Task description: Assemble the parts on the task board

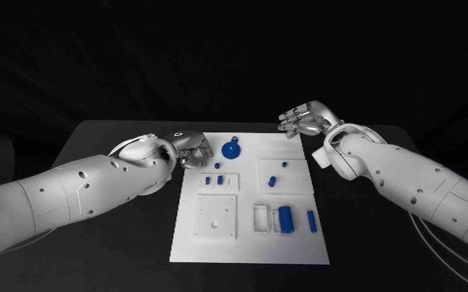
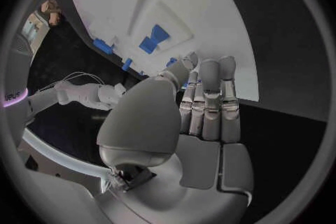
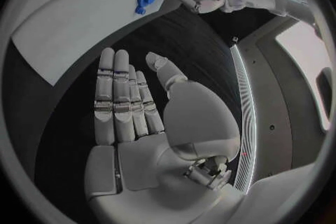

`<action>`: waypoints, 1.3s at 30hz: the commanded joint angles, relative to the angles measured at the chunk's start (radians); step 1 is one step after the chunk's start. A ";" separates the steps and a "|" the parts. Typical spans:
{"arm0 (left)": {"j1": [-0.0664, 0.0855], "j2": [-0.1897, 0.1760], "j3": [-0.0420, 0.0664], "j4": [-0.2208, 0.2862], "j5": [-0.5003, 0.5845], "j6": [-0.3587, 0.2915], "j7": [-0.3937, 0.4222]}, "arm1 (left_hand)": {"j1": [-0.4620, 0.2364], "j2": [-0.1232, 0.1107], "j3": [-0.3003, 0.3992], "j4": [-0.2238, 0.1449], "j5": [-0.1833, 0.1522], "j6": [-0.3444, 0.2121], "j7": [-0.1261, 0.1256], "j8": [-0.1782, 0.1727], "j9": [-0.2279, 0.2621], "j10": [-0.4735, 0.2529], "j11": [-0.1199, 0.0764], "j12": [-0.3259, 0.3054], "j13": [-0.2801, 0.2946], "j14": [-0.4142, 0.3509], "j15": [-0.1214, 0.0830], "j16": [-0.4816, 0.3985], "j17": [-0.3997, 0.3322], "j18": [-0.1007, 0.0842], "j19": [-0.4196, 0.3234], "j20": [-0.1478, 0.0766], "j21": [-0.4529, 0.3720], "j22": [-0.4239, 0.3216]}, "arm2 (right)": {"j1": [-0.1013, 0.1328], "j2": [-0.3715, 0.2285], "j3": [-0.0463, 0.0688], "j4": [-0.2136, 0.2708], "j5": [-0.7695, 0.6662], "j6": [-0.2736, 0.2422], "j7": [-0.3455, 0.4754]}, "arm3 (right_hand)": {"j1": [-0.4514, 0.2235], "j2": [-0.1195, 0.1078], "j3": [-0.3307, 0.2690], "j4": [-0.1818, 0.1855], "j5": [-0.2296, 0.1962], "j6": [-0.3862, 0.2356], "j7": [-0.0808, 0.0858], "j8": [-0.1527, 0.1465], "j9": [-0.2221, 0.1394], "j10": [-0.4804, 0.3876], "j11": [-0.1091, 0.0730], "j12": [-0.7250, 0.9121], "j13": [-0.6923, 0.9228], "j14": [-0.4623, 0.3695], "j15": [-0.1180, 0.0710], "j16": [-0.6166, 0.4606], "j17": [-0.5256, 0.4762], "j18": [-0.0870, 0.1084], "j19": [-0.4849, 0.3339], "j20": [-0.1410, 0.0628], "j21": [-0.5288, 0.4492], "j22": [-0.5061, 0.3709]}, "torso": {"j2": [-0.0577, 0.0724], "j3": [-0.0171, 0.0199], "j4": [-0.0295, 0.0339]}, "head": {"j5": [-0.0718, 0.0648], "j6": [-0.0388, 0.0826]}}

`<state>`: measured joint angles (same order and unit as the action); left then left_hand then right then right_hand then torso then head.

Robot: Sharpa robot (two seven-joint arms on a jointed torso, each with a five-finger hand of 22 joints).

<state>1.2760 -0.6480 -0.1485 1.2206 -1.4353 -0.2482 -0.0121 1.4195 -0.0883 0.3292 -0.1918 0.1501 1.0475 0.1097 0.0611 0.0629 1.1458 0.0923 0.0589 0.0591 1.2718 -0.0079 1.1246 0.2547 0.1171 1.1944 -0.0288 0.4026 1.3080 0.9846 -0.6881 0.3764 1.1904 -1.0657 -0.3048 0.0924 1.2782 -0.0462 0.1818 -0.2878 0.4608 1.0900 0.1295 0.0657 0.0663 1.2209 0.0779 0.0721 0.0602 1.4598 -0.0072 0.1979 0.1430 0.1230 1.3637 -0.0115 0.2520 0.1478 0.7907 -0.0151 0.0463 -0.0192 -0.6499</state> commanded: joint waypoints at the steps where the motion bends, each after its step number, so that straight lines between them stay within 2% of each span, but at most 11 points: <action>1: 0.001 -0.013 0.012 -0.005 0.112 -0.065 0.033 | -0.010 -0.004 0.008 0.007 0.009 0.013 0.013 0.001 -0.001 0.009 0.001 0.000 0.000 -0.005 -0.002 -0.054 -0.023 0.011 -0.020 0.001 -0.013 0.017 | -0.009 -0.015 0.000 0.026 -0.162 0.112 -0.025 | 0.000 -0.008 0.017 0.000 -0.007 0.025 -0.009 -0.003 -0.002 0.033 -0.013 -0.013 -0.001 0.050 -0.022 0.073 0.061 -0.001 0.041 -0.033 0.065 0.041 | -0.001 0.0009 0.0001 | -0.010 0.004; 4: 0.002 -0.032 0.031 -0.010 0.282 -0.085 0.060 | -0.033 -0.010 -0.010 0.029 -0.006 0.024 0.021 0.001 0.000 0.008 0.004 0.000 0.000 -0.057 0.003 -0.170 -0.069 -0.005 -0.070 0.011 -0.084 -0.024 | -0.021 -0.033 0.000 0.058 -0.262 0.140 -0.047 | -0.013 -0.022 0.059 0.000 -0.020 0.034 -0.014 -0.005 -0.002 0.036 -0.017 -0.012 0.000 0.045 -0.034 0.207 0.185 -0.006 0.043 -0.054 0.161 0.115 | -0.001 0.0013 0.0003 | -0.017 0.006; 10: 0.012 -0.061 0.055 -0.012 0.608 -0.100 0.130 | -0.051 0.006 -0.048 0.065 -0.025 0.014 0.030 0.002 0.000 0.003 0.014 0.001 0.000 -0.093 0.033 -0.469 -0.175 -0.040 -0.135 0.039 -0.265 -0.172 | -0.039 -0.061 0.001 0.107 -0.423 0.159 -0.108 | -0.035 -0.038 0.124 0.002 -0.051 0.042 -0.017 -0.004 -0.002 0.014 -0.015 -0.012 0.000 0.035 -0.038 0.319 0.344 0.009 0.015 -0.056 0.290 0.230 | -0.001 0.0011 0.0008 | -0.017 0.010; 12: 0.015 -0.070 0.060 -0.010 0.696 -0.097 0.159 | -0.050 0.006 -0.061 0.072 -0.030 0.008 0.030 0.001 -0.001 -0.004 0.019 0.000 0.000 -0.113 0.056 -0.621 -0.192 -0.049 -0.153 0.059 -0.339 -0.257 | -0.045 -0.068 0.001 0.122 -0.474 0.162 -0.133 | -0.037 -0.044 0.140 0.002 -0.073 0.044 -0.018 -0.004 -0.001 -0.001 -0.012 -0.013 -0.001 0.033 -0.037 0.360 0.386 0.015 0.019 -0.055 0.318 0.258 | 0.000 0.0003 0.0006 | -0.017 0.010; 14: 0.018 -0.077 0.063 -0.006 0.779 -0.091 0.187 | -0.055 0.011 -0.072 0.084 -0.033 0.006 0.032 0.002 0.000 -0.010 0.025 0.001 0.000 -0.111 0.078 -0.759 -0.190 -0.051 -0.194 0.081 -0.342 -0.356 | -0.052 -0.075 0.001 0.141 -0.529 0.164 -0.160 | -0.037 -0.047 0.149 0.002 -0.101 0.045 -0.018 -0.004 -0.001 -0.005 -0.011 -0.013 -0.001 0.032 -0.036 0.378 0.404 0.017 0.019 -0.054 0.329 0.270 | 0.000 -0.0001 -0.0005 | -0.016 0.010; 15: 0.019 -0.080 0.065 -0.004 0.815 -0.087 0.199 | -0.053 0.009 -0.078 0.086 -0.033 0.003 0.031 0.001 0.000 -0.015 0.028 0.000 0.000 -0.113 0.087 -0.823 -0.191 -0.052 -0.208 0.092 -0.344 -0.405 | -0.056 -0.078 0.001 0.151 -0.555 0.164 -0.173 | -0.049 -0.061 0.187 0.005 -0.123 0.046 -0.018 -0.003 -0.001 -0.007 -0.010 -0.013 0.000 0.007 -0.034 0.430 0.460 0.021 0.007 -0.050 0.363 0.314 | -0.001 -0.0004 -0.0007 | -0.016 0.011; 19: 0.021 -0.089 0.067 0.005 0.919 -0.075 0.235 | -0.041 0.021 -0.113 0.092 -0.039 -0.001 0.030 0.003 0.000 -0.042 0.039 -0.002 -0.002 -0.093 0.117 -1.040 -0.184 -0.061 -0.270 0.127 -0.339 -0.640 | -0.068 -0.084 0.001 0.182 -0.637 0.163 -0.214 | -0.049 -0.065 0.190 0.005 -0.151 0.046 -0.019 -0.003 -0.001 -0.012 -0.010 -0.013 -0.001 0.012 -0.033 0.444 0.469 0.017 0.016 -0.050 0.369 0.328 | -0.001 -0.0014 0.0004 | -0.015 0.010; 25: 0.022 -0.096 0.068 0.017 0.989 -0.067 0.263 | -0.034 0.050 -0.180 0.091 -0.044 -0.001 0.034 0.004 0.001 -0.058 0.047 -0.002 -0.002 -0.142 0.138 -1.060 -0.187 -0.060 -0.244 0.149 -0.338 -0.960 | -0.081 -0.087 0.000 0.216 -0.743 0.148 -0.270 | -0.045 -0.079 0.203 0.009 -0.214 0.043 -0.019 -0.003 -0.001 -0.017 -0.008 -0.013 -0.001 0.011 -0.033 0.461 0.478 0.013 0.026 -0.050 0.369 0.345 | -0.001 -0.0019 0.0019 | -0.014 0.012; 27: 0.022 -0.098 0.069 0.019 0.995 -0.069 0.266 | -0.034 0.050 -0.180 0.091 -0.044 -0.001 0.034 0.004 0.001 -0.058 0.047 -0.002 -0.002 -0.142 0.138 -1.060 -0.187 -0.060 -0.244 0.149 -0.338 -0.960 | -0.083 -0.087 0.000 0.223 -0.759 0.149 -0.278 | -0.047 -0.085 0.210 0.012 -0.222 0.043 -0.019 -0.003 -0.001 -0.017 -0.008 -0.013 0.000 0.010 -0.032 0.466 0.480 0.013 0.027 -0.050 0.368 0.350 | -0.001 -0.0023 0.0018 | -0.014 0.011; 28: 0.022 -0.098 0.069 0.019 0.998 -0.070 0.266 | -0.033 0.054 -0.189 0.087 -0.045 -0.002 0.032 0.000 -0.001 -0.056 0.046 0.002 -0.001 -0.140 0.138 -1.065 -0.189 -0.062 -0.217 0.147 -0.337 -1.064 | -0.084 -0.087 0.000 0.225 -0.764 0.150 -0.281 | -0.048 -0.086 0.211 0.012 -0.227 0.043 -0.019 -0.003 -0.001 -0.017 -0.008 -0.013 0.000 0.010 -0.033 0.467 0.481 0.013 0.028 -0.050 0.368 0.351 | 0.000 -0.0025 0.0019 | -0.014 0.009; 39: 0.022 -0.104 0.069 0.014 1.012 -0.081 0.268 | -0.035 0.056 -0.191 0.086 -0.044 0.001 0.032 0.000 -0.001 -0.058 0.047 0.000 -0.001 -0.136 0.136 -1.067 -0.190 -0.062 -0.182 0.143 -0.332 -1.187 | -0.096 -0.091 0.000 0.252 -0.785 0.185 -0.292 | -0.048 -0.098 0.231 0.031 -0.231 0.050 -0.022 -0.003 -0.001 -0.007 -0.011 -0.013 0.000 0.004 -0.034 0.497 0.483 0.016 0.035 -0.051 0.349 0.414 | 0.000 0.0000 0.0005 | -0.013 0.008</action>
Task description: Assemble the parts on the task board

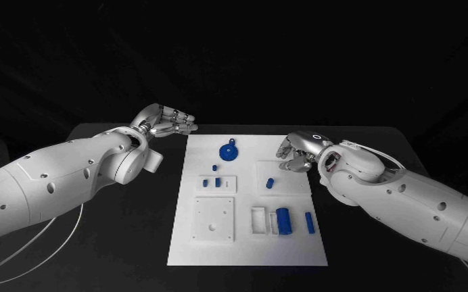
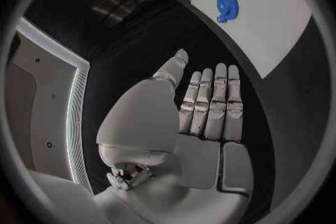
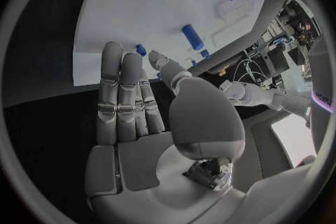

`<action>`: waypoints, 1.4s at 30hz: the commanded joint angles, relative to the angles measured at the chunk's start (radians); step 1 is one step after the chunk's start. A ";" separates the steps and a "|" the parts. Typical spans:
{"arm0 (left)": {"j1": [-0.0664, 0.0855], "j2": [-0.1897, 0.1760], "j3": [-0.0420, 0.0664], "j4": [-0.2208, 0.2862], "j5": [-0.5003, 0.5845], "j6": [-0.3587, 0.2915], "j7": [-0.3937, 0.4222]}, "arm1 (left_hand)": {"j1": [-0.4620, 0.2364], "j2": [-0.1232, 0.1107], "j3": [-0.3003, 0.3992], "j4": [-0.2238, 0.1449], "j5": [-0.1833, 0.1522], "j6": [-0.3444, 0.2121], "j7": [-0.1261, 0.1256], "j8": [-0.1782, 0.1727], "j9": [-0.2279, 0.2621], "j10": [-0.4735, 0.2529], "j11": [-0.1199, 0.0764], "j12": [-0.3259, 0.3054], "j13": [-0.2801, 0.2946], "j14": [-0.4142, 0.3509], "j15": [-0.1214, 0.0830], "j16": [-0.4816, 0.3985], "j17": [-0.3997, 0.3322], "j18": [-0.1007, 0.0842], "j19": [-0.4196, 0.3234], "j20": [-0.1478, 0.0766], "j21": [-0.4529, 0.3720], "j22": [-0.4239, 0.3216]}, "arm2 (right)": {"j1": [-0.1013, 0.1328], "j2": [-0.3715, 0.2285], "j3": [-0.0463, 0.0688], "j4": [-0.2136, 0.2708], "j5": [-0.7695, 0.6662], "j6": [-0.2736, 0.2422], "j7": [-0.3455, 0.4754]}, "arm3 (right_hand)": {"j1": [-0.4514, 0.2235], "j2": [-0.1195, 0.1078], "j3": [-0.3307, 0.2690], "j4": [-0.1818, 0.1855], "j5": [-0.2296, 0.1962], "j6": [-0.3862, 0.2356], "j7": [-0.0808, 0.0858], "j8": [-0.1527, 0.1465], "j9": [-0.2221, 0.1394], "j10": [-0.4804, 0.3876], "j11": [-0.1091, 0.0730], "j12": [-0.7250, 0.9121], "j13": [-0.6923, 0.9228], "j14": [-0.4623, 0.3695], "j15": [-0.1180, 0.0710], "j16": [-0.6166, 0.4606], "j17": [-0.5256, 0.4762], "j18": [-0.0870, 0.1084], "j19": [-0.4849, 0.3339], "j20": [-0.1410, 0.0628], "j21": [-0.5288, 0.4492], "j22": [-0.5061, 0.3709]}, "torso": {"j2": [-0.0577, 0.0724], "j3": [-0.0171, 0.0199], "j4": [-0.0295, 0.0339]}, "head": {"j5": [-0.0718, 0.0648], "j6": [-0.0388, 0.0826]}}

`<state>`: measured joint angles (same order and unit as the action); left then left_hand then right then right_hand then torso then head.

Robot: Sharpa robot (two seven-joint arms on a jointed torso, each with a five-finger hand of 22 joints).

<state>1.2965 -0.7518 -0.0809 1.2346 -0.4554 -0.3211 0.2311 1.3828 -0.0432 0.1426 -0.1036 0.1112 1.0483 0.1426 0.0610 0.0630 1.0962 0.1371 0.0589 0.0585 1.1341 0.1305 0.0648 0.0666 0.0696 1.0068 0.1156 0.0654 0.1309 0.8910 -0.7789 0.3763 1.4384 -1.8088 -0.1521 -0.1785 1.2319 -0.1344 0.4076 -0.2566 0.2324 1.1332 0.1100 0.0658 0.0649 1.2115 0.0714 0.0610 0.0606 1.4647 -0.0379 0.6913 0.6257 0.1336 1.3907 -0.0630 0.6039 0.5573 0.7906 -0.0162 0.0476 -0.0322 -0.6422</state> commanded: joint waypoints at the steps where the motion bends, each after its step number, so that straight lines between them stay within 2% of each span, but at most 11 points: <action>1: 0.002 0.000 0.001 0.000 0.033 -0.008 0.024 | 0.000 0.012 -0.005 -0.001 -0.006 0.000 -0.001 0.001 -0.001 -0.008 0.002 0.000 -0.001 0.002 -0.003 -0.003 -0.001 -0.015 0.009 0.000 0.007 -0.025 | -0.003 0.000 0.000 0.004 -0.043 0.034 -0.022 | 0.001 -0.008 0.011 -0.002 -0.004 0.009 -0.002 -0.003 0.000 0.004 -0.005 -0.002 -0.001 -0.001 -0.004 0.006 0.002 0.005 0.008 0.000 -0.003 0.010 | 0.000 0.0012 -0.0006 | 0.000 0.000; 15: 0.002 0.001 0.001 0.000 0.034 -0.006 0.020 | 0.002 0.014 -0.003 -0.002 -0.004 0.002 -0.001 0.001 -0.001 -0.011 0.003 0.000 0.000 0.011 -0.005 -0.003 0.000 -0.014 0.017 -0.003 0.009 -0.042 | -0.023 0.019 -0.001 -0.016 -0.063 0.050 -0.028 | 0.002 -0.005 0.115 -0.009 -0.041 0.036 -0.007 -0.003 0.001 0.038 -0.014 -0.002 -0.001 -0.008 -0.010 0.025 0.007 0.006 -0.001 -0.006 -0.004 0.096 | 0.000 0.0019 0.0000 | 0.002 -0.004; 17: 0.002 0.001 0.001 0.000 0.035 -0.006 0.019 | 0.001 0.015 -0.003 -0.002 -0.004 0.002 -0.001 0.001 -0.001 -0.011 0.003 0.000 0.000 0.011 -0.005 -0.003 0.000 -0.014 0.018 -0.003 0.009 -0.044 | -0.024 0.020 -0.001 -0.018 -0.064 0.051 -0.028 | 0.010 0.004 0.131 -0.011 -0.059 0.044 -0.009 -0.002 0.001 0.050 -0.018 -0.002 0.000 -0.008 -0.012 0.026 0.008 0.007 -0.001 -0.008 -0.002 0.105 | 0.000 0.0013 -0.0001 | 0.001 -0.004; 24: 0.002 0.001 0.001 0.000 0.035 -0.006 0.017 | 0.002 0.016 -0.002 -0.002 -0.004 0.004 -0.002 0.001 -0.001 -0.012 0.003 0.000 0.000 0.015 -0.007 -0.003 0.000 -0.013 0.021 -0.004 0.010 -0.045 | -0.032 0.026 -0.002 -0.017 -0.069 0.052 -0.029 | 0.013 0.010 0.162 -0.007 -0.073 0.068 -0.015 -0.002 0.002 0.084 -0.028 -0.001 0.001 -0.009 -0.018 0.033 0.012 0.005 -0.009 -0.014 0.008 0.139 | 0.000 0.0009 -0.0003 | 0.001 -0.005; 30: 0.002 0.001 0.001 -0.001 0.035 -0.006 0.014 | 0.003 0.018 -0.001 -0.002 -0.004 0.006 -0.003 0.001 -0.001 -0.013 0.003 0.000 -0.001 0.016 -0.007 -0.003 0.000 -0.013 0.022 -0.005 0.010 -0.046 | -0.036 0.029 -0.002 -0.018 -0.102 0.034 -0.051 | 0.034 0.030 0.199 -0.006 -0.096 0.122 -0.026 -0.001 0.008 0.142 -0.045 0.000 0.004 -0.009 -0.029 0.035 0.013 0.000 -0.012 -0.025 0.018 0.166 | 0.000 0.0005 0.0005 | 0.000 -0.007; 33: 0.002 0.000 0.001 -0.002 0.035 -0.006 0.014 | 0.003 0.019 0.001 -0.003 -0.004 0.007 -0.003 0.001 -0.001 -0.013 0.003 0.000 -0.001 0.018 -0.008 -0.003 0.000 -0.014 0.023 -0.006 0.011 -0.048 | -0.037 0.030 -0.002 -0.019 -0.129 0.029 -0.072 | 0.035 0.025 0.232 -0.007 -0.128 0.133 -0.029 -0.002 0.008 0.155 -0.048 0.000 0.004 -0.009 -0.031 0.037 0.014 -0.003 -0.018 -0.028 0.027 0.193 | 0.000 0.0003 0.0006 | 0.000 -0.008; 35: 0.002 0.000 0.001 -0.002 0.035 -0.007 0.013 | 0.003 0.019 0.001 -0.003 -0.004 0.007 -0.003 0.001 -0.001 -0.013 0.003 0.000 -0.001 0.018 -0.008 -0.003 0.000 -0.014 0.023 -0.006 0.011 -0.048 | -0.037 0.031 -0.002 -0.019 -0.142 0.027 -0.082 | 0.045 0.027 0.246 -0.008 -0.173 0.138 -0.031 -0.002 0.008 0.161 -0.049 0.000 0.005 -0.008 -0.032 0.039 0.015 -0.003 -0.019 -0.029 0.029 0.203 | 0.000 0.0005 0.0004 | 0.001 -0.008; 42: 0.002 0.000 0.001 -0.006 0.035 -0.007 0.014 | 0.004 0.021 0.005 -0.005 -0.003 0.009 -0.004 0.001 -0.001 -0.012 0.002 0.000 -0.001 0.023 -0.010 -0.003 0.001 -0.014 0.026 -0.008 0.012 -0.049 | -0.038 0.031 -0.002 -0.011 -0.177 -0.003 -0.115 | 0.061 0.023 0.250 0.003 -0.184 0.143 -0.033 -0.002 0.006 0.167 -0.050 0.000 0.003 -0.006 -0.035 0.038 0.018 -0.009 -0.020 -0.035 0.028 0.233 | 0.000 0.0017 0.0000 | 0.002 -0.010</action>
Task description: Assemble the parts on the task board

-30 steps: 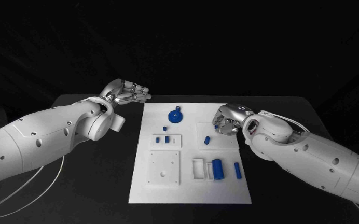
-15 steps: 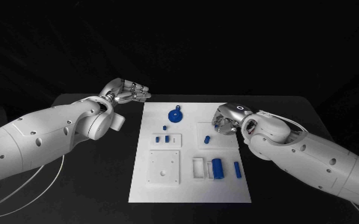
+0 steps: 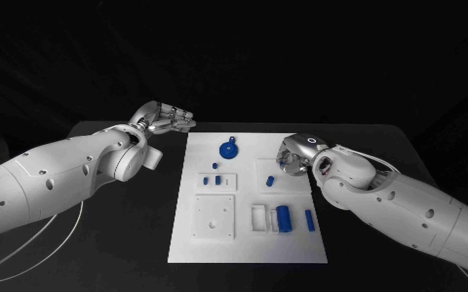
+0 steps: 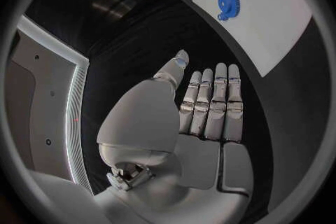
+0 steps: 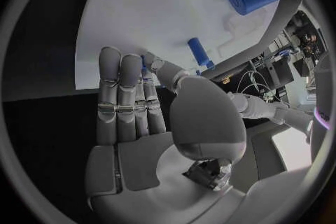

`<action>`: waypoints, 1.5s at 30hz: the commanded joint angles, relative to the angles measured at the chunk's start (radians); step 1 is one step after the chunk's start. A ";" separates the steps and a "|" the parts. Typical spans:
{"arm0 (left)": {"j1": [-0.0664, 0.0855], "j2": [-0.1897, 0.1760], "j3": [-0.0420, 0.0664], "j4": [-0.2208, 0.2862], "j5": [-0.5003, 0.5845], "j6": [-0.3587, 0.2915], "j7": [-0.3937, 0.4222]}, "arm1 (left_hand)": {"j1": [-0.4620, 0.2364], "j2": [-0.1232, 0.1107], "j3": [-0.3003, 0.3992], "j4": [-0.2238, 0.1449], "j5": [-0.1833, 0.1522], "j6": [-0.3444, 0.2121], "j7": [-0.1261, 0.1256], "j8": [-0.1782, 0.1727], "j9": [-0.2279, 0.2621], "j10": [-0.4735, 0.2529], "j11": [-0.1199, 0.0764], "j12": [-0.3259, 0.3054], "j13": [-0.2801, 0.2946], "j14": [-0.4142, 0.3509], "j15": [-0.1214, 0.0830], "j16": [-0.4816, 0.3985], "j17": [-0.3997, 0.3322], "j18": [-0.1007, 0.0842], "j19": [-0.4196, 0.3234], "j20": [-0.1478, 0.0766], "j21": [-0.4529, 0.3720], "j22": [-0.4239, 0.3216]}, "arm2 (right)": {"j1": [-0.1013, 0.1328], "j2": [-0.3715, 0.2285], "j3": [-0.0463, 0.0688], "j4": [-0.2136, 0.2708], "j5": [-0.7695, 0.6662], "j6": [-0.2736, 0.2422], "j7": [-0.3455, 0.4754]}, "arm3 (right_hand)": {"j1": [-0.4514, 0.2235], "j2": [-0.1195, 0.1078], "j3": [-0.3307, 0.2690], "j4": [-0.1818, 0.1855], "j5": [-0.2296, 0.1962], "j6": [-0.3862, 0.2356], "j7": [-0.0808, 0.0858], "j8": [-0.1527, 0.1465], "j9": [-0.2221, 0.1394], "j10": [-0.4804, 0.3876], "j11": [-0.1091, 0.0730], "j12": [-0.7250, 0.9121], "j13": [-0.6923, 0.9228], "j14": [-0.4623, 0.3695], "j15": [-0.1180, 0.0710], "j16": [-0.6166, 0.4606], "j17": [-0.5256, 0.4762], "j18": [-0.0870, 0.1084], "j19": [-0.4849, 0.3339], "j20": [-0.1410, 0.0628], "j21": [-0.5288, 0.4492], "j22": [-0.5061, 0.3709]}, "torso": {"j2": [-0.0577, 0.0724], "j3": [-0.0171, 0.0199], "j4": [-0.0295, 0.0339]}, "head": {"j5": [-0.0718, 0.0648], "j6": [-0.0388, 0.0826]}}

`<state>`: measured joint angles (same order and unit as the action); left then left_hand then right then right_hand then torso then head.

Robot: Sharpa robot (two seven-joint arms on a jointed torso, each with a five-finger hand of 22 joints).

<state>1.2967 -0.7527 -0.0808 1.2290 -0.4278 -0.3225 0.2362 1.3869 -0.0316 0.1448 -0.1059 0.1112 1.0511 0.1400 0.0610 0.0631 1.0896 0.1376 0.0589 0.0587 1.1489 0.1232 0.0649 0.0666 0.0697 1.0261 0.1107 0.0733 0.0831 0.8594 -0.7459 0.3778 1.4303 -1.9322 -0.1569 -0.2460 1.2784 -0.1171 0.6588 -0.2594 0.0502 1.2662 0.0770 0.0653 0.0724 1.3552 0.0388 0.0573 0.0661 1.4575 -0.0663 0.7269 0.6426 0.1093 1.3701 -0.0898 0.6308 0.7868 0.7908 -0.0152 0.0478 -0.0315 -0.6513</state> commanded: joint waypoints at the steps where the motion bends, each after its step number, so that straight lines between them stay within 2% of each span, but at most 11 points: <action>1: 0.001 0.001 0.001 -0.002 0.007 -0.005 0.009 | 0.000 0.010 0.002 -0.003 -0.003 0.006 -0.001 0.001 -0.001 -0.006 0.002 0.000 -0.001 0.008 -0.002 -0.003 0.000 -0.014 0.007 -0.003 0.004 -0.001 | -0.006 -0.002 -0.004 0.000 -0.055 -0.001 -0.049 | 0.014 0.005 -0.001 0.006 -0.002 0.010 0.000 -0.001 -0.001 0.023 -0.018 0.004 -0.002 0.001 -0.007 0.003 0.001 0.015 0.000 -0.008 0.001 0.004 | 0.000 0.0007 -0.0002 | 0.002 -0.001; 8: 0.001 0.004 0.001 -0.017 0.007 -0.005 0.011 | 0.001 0.011 0.006 -0.005 -0.002 0.005 -0.002 0.001 -0.001 -0.006 0.001 0.000 -0.001 0.011 -0.004 -0.003 0.000 -0.014 0.009 -0.004 0.005 -0.002 | -0.006 -0.008 0.000 0.023 -0.054 -0.037 -0.050 | 0.023 -0.002 0.001 0.022 -0.002 0.013 -0.001 -0.001 -0.001 0.025 -0.019 0.004 -0.003 0.002 -0.007 0.001 0.005 0.016 0.006 -0.008 -0.018 0.036 | -0.001 0.0002 -0.0020 | 0.000 0.002; 16: 0.001 0.016 0.001 -0.039 0.008 -0.003 0.012 | 0.000 0.011 0.009 -0.006 -0.001 0.005 -0.001 0.001 -0.001 -0.007 0.001 0.000 -0.001 0.013 -0.004 -0.003 0.000 -0.015 0.010 -0.005 0.006 -0.002 | -0.005 -0.007 0.058 0.067 -0.008 -0.066 -0.034 | 0.033 -0.003 -0.015 0.035 -0.002 0.014 -0.001 -0.001 -0.001 0.024 -0.019 0.004 -0.003 0.004 -0.006 0.002 0.007 0.016 0.014 -0.008 -0.041 0.062 | -0.002 0.0002 -0.0009 | 0.000 0.004; 17: 0.001 0.018 0.001 -0.043 0.008 -0.003 0.013 | 0.000 0.011 0.009 -0.006 -0.001 0.005 -0.001 0.001 -0.001 -0.007 0.001 0.000 -0.001 0.013 -0.004 -0.003 0.000 -0.015 0.010 -0.005 0.006 -0.002 | -0.005 -0.008 0.071 0.080 0.005 -0.068 -0.030 | 0.034 -0.002 -0.017 0.036 -0.002 0.014 -0.001 -0.001 -0.001 0.024 -0.019 0.004 -0.003 0.004 -0.007 0.002 0.007 0.016 0.016 -0.008 -0.046 0.068 | -0.003 -0.0002 -0.0013 | 0.000 0.005; 20: 0.001 0.020 0.001 -0.046 0.009 -0.003 0.013 | 0.000 0.011 0.009 -0.006 -0.001 0.005 -0.001 0.001 -0.001 -0.007 0.001 0.000 -0.001 0.013 -0.004 -0.003 0.000 -0.015 0.010 -0.005 0.006 -0.002 | -0.004 -0.012 0.085 0.103 0.026 -0.073 -0.023 | 0.034 -0.001 -0.019 0.037 -0.002 0.014 -0.001 -0.001 -0.001 0.024 -0.019 0.003 -0.003 0.003 -0.007 0.002 0.006 0.017 0.018 -0.008 -0.049 0.072 | -0.003 -0.0003 -0.0022 | 0.004 0.006; 24: 0.001 0.023 0.001 -0.049 0.010 -0.002 0.014 | 0.000 0.011 0.009 -0.006 -0.001 0.005 -0.001 0.001 -0.001 -0.007 0.001 0.000 -0.001 0.013 -0.004 -0.003 0.000 -0.015 0.010 -0.005 0.006 -0.002 | -0.004 -0.013 0.096 0.139 0.051 -0.080 -0.012 | 0.036 0.001 -0.023 0.037 -0.002 0.014 -0.001 -0.001 -0.001 0.024 -0.019 0.003 -0.003 0.003 -0.007 0.001 0.006 0.017 0.020 -0.008 -0.057 0.081 | -0.003 -0.0006 -0.0029 | 0.009 0.008; 30: 0.001 0.030 0.001 -0.052 0.012 -0.003 0.017 | -0.001 0.012 0.013 -0.008 -0.001 0.005 -0.001 0.001 -0.001 -0.008 0.002 0.000 -0.001 0.013 -0.004 -0.003 0.000 -0.015 0.010 -0.006 0.006 -0.003 | -0.014 -0.003 0.100 0.194 0.068 -0.090 0.001 | 0.036 0.003 -0.025 0.036 -0.002 0.013 -0.001 -0.001 -0.001 0.023 -0.019 0.004 -0.003 0.003 -0.007 0.000 0.005 0.019 0.024 -0.008 -0.069 0.093 | -0.008 -0.0031 -0.0021 | 0.035 0.010; 34: 0.001 0.040 0.001 -0.057 0.016 -0.004 0.019 | -0.001 0.012 0.013 -0.008 -0.001 0.005 -0.001 0.001 -0.001 -0.008 0.002 0.000 -0.001 0.013 -0.004 -0.003 0.000 -0.015 0.010 -0.006 0.006 -0.003 | -0.033 0.010 0.099 0.231 0.070 -0.102 0.009 | 0.034 0.004 -0.025 0.034 -0.002 0.013 -0.001 -0.001 -0.001 0.023 -0.019 0.003 -0.003 0.005 -0.006 0.001 0.004 0.019 0.031 -0.007 -0.085 0.111 | -0.013 -0.0063 -0.0028 | 0.044 0.007; 38: 0.001 0.053 0.001 -0.063 0.020 -0.007 0.020 | -0.001 0.012 0.013 -0.008 -0.001 0.005 -0.001 0.001 -0.001 -0.008 0.002 0.000 -0.001 0.013 -0.004 -0.003 0.000 -0.015 0.010 -0.006 0.006 -0.003 | -0.052 0.031 0.085 0.251 0.062 -0.110 0.015 | 0.033 0.005 -0.024 0.033 -0.002 0.012 -0.001 -0.001 -0.001 0.023 -0.019 0.003 -0.003 0.004 -0.007 0.001 0.004 0.020 0.033 -0.008 -0.091 0.118 | -0.018 -0.0102 -0.0034 | 0.068 0.006; 42: 0.001 0.071 0.001 -0.071 0.023 -0.010 0.019 | -0.002 0.013 0.016 -0.010 -0.001 0.005 -0.001 0.001 -0.001 -0.007 0.002 0.000 -0.001 0.012 -0.004 -0.003 0.000 -0.015 0.009 -0.006 0.006 -0.003 | -0.072 0.059 0.044 0.257 0.042 -0.117 0.021 | 0.032 0.005 -0.022 0.031 -0.002 0.012 -0.001 -0.001 -0.001 0.023 -0.019 0.003 -0.003 0.004 -0.007 0.001 0.002 0.020 0.038 -0.007 -0.106 0.137 | -0.022 -0.0134 -0.0016 | 0.088 -0.002; 45: 0.000 0.082 0.001 -0.075 0.019 -0.014 0.019 | -0.002 0.013 0.016 -0.010 -0.001 0.005 -0.001 0.001 -0.001 -0.007 0.002 0.000 -0.001 0.012 -0.004 -0.003 0.000 -0.015 0.009 -0.006 0.006 -0.003 | -0.080 0.077 0.006 0.255 0.029 -0.119 0.024 | 0.032 0.005 -0.022 0.031 -0.002 0.012 -0.001 -0.001 -0.001 0.023 -0.019 0.003 -0.003 0.004 -0.007 0.001 0.002 0.020 0.038 -0.007 -0.106 0.137 | -0.021 -0.0130 -0.0009 | 0.101 -0.004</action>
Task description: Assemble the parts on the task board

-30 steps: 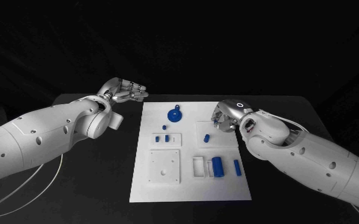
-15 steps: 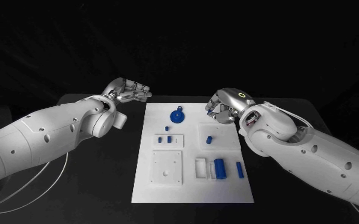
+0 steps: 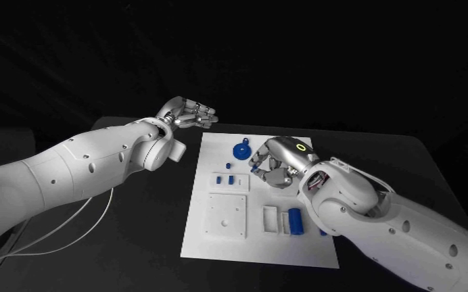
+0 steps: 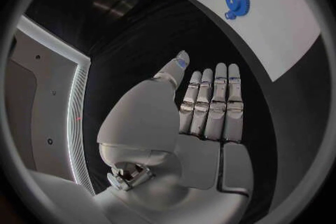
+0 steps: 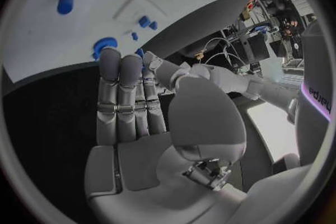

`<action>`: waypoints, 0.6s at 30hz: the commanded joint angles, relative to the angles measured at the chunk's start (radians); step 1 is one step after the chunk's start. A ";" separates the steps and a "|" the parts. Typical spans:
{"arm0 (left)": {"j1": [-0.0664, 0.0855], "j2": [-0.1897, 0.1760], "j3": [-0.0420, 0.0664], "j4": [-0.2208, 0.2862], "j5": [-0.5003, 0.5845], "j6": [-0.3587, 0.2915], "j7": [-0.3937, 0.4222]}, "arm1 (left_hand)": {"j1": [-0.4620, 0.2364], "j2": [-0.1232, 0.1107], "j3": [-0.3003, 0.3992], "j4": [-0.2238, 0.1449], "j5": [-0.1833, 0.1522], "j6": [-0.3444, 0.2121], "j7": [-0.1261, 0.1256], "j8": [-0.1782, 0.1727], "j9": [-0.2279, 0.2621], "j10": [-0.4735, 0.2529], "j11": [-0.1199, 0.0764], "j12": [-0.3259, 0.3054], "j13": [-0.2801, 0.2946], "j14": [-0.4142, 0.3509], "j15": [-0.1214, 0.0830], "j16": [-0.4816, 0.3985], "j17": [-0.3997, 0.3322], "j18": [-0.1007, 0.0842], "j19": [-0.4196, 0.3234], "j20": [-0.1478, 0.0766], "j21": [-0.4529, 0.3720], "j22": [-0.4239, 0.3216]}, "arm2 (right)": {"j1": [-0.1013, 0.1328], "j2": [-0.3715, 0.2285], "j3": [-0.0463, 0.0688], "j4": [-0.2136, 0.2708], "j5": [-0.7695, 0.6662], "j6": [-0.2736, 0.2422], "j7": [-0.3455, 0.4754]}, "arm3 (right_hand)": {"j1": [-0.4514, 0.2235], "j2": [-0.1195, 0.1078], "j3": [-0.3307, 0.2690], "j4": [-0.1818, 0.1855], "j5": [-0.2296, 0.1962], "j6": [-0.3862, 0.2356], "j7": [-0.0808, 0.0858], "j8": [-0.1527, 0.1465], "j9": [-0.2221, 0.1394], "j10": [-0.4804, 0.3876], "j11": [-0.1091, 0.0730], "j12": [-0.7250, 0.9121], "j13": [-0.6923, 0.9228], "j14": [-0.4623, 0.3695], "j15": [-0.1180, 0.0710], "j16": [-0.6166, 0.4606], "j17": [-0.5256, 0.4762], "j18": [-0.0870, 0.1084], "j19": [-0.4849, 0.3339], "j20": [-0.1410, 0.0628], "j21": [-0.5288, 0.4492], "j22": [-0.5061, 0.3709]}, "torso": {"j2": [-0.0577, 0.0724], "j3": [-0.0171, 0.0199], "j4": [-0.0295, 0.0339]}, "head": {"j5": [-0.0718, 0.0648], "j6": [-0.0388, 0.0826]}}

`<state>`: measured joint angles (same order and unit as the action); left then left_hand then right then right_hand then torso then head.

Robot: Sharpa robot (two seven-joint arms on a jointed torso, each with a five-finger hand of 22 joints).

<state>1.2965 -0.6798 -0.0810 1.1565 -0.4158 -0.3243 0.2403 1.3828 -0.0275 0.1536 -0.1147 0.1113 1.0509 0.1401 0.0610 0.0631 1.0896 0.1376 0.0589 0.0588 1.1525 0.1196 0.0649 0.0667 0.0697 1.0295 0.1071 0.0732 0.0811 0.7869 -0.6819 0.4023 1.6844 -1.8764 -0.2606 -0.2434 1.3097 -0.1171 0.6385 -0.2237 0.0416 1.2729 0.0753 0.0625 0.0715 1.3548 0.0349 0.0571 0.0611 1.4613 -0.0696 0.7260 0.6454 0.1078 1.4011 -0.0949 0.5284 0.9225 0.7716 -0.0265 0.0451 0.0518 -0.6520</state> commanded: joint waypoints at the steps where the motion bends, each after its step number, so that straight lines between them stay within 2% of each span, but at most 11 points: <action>1: 0.001 0.012 0.001 -0.003 0.002 -0.013 0.016 | 0.002 0.009 0.007 -0.001 -0.001 0.005 -0.001 0.001 -0.001 -0.007 0.002 0.000 -0.001 0.008 0.000 -0.003 0.000 -0.015 0.006 -0.002 0.006 -0.002 | -0.010 0.019 -0.029 0.000 -0.031 -0.015 0.022 | 0.001 0.005 -0.001 -0.005 0.007 0.006 0.001 0.001 0.000 0.023 -0.015 0.004 0.002 0.000 -0.003 0.002 -0.001 0.022 0.007 -0.002 -0.003 0.001 | -0.001 -0.0015 0.0016 | 0.023 -0.004; 4: 0.001 0.019 0.001 -0.006 -0.010 -0.015 0.019 | 0.002 0.010 0.009 -0.002 0.001 0.004 -0.001 0.001 -0.001 -0.008 0.002 0.000 -0.001 0.007 0.000 -0.003 0.000 -0.015 0.005 -0.002 0.006 -0.002 | -0.016 0.037 -0.054 -0.004 -0.045 -0.011 0.024 | 0.000 0.005 0.001 -0.006 0.007 0.006 0.001 0.002 0.000 0.023 -0.015 0.004 0.002 0.000 -0.003 0.002 -0.003 0.021 0.012 -0.002 -0.019 0.019 | 0.000 -0.0011 -0.0009 | 0.043 -0.006; 9: 0.000 0.030 0.001 -0.009 -0.013 -0.017 0.025 | 0.001 0.010 0.009 -0.002 0.001 0.004 -0.001 0.001 -0.001 -0.008 0.002 0.000 -0.001 0.006 0.000 -0.003 0.000 -0.015 0.005 -0.002 0.006 -0.002 | -0.023 0.059 -0.086 -0.018 -0.062 0.000 0.025 | -0.001 0.005 0.002 -0.007 0.007 0.006 0.001 0.002 0.000 0.023 -0.015 0.004 0.002 0.000 -0.003 0.002 -0.004 0.020 0.015 -0.002 -0.027 0.026 | 0.001 -0.0013 0.0019 | 0.054 -0.013; 13: 0.000 0.036 0.001 -0.010 -0.012 -0.017 0.026 | 0.000 0.010 0.010 -0.003 0.001 0.004 -0.001 0.001 -0.001 -0.008 0.002 0.000 -0.001 0.005 0.000 -0.003 0.000 -0.015 0.005 -0.001 0.006 -0.002 | -0.026 0.070 -0.111 -0.035 -0.070 0.009 0.025 | -0.001 0.005 0.002 -0.007 0.007 0.006 0.001 0.002 0.000 0.023 -0.015 0.004 0.002 0.000 -0.003 0.002 -0.004 0.020 0.015 -0.002 -0.027 0.026 | 0.002 -0.0007 0.0003 | 0.065 -0.019; 17: 0.000 0.040 0.001 -0.010 -0.013 -0.017 0.027 | 0.000 0.010 0.010 -0.003 0.001 0.004 -0.001 0.001 -0.001 -0.008 0.002 0.000 -0.001 0.005 0.000 -0.003 0.000 -0.015 0.005 -0.001 0.006 -0.002 | -0.033 0.078 -0.125 -0.050 -0.076 0.011 0.024 | -0.003 0.006 0.005 -0.010 0.007 0.005 0.001 0.002 0.000 0.023 -0.015 0.004 0.002 0.000 -0.003 0.002 -0.005 0.020 0.019 -0.002 -0.040 0.039 | 0.002 -0.0001 0.0003 | 0.069 -0.024; 18: 0.000 0.040 0.001 -0.010 -0.016 -0.017 0.027 | 0.000 0.010 0.010 -0.003 0.001 0.004 -0.001 0.001 -0.001 -0.008 0.002 0.000 -0.001 0.005 0.000 -0.003 0.000 -0.015 0.005 -0.001 0.006 -0.002 | -0.034 0.080 -0.127 -0.053 -0.077 0.011 0.023 | -0.003 0.006 0.006 -0.010 0.007 0.004 0.001 0.001 0.000 0.022 -0.014 0.004 0.002 0.000 -0.003 0.002 -0.006 0.020 0.020 -0.002 -0.041 0.040 | 0.002 0.0001 0.0008 | 0.070 -0.028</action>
<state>1.2960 -0.6425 -0.0812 1.1455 -0.4231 -0.3332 0.2495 1.3828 -0.0275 0.1571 -0.1182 0.1112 1.0504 0.1407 0.0610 0.0631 1.0891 0.1381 0.0589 0.0588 1.1524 0.1196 0.0649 0.0666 0.0697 1.0295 0.1071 0.0732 0.0804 0.7542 -0.6048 0.2761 1.6348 -1.9259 -0.2619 -0.2287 1.3096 -0.1173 0.6418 -0.2296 0.0465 1.2728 0.0752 0.0625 0.0713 1.3569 0.0369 0.0574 0.0611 1.4614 -0.0695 0.7259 0.6408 0.1077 1.4133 -0.0963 0.4913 0.9614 0.7730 -0.0273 0.0456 0.1183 -0.6743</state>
